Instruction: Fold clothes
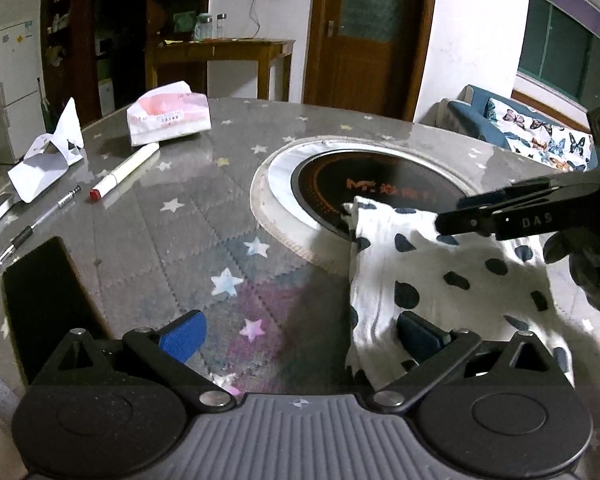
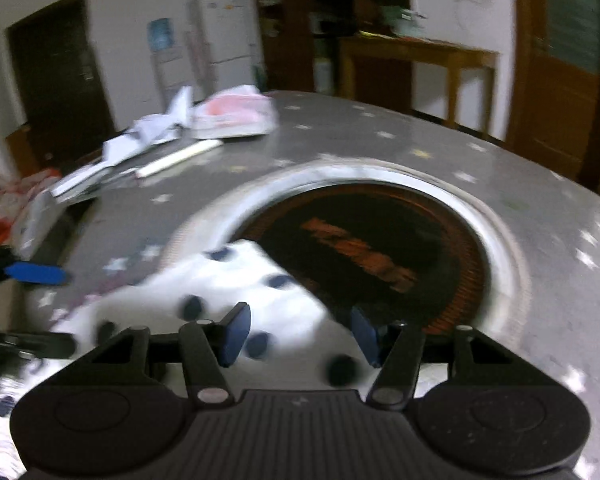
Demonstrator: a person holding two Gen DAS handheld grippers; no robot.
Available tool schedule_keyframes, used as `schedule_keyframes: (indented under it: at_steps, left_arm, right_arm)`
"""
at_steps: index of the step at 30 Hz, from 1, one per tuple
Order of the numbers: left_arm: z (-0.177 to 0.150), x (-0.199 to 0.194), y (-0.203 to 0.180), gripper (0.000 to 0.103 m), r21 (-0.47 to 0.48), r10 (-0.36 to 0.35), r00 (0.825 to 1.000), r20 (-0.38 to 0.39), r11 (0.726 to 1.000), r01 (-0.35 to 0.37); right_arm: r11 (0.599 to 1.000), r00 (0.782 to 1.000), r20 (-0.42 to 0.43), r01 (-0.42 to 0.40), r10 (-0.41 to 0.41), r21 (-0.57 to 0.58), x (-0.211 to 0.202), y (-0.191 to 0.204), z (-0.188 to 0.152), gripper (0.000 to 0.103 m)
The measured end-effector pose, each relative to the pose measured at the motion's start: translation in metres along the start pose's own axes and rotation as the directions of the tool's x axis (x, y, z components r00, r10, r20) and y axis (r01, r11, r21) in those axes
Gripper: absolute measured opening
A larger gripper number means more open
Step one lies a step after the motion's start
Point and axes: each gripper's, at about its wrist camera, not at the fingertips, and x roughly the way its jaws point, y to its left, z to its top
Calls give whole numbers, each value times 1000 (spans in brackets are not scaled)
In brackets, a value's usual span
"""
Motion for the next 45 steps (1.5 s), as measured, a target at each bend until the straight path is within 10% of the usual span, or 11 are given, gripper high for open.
schedule_keyframes:
  at_steps: [11, 18, 28, 45]
  left_arm:
    - [-8, -42, -3, 103, 5, -100, 995, -17, 995, 100]
    - [-19, -60, -4, 102, -32, -164, 985, -49, 986, 162]
    - [-32, -51, -15, 100, -97, -254, 962, -101, 965, 244]
    - [-35, -27, -25, 94, -188, -327, 934, -145, 936, 298]
  right_arm:
    - [994, 999, -33, 9, -6, 109, -6, -33, -19, 41]
    - [993, 998, -39, 47, -43, 106, -17, -28, -24, 9]
    - [974, 980, -24, 201, -199, 104, -68, -30, -59, 7]
    - [920, 966, 71, 211, -247, 331, -132, -56, -99, 18]
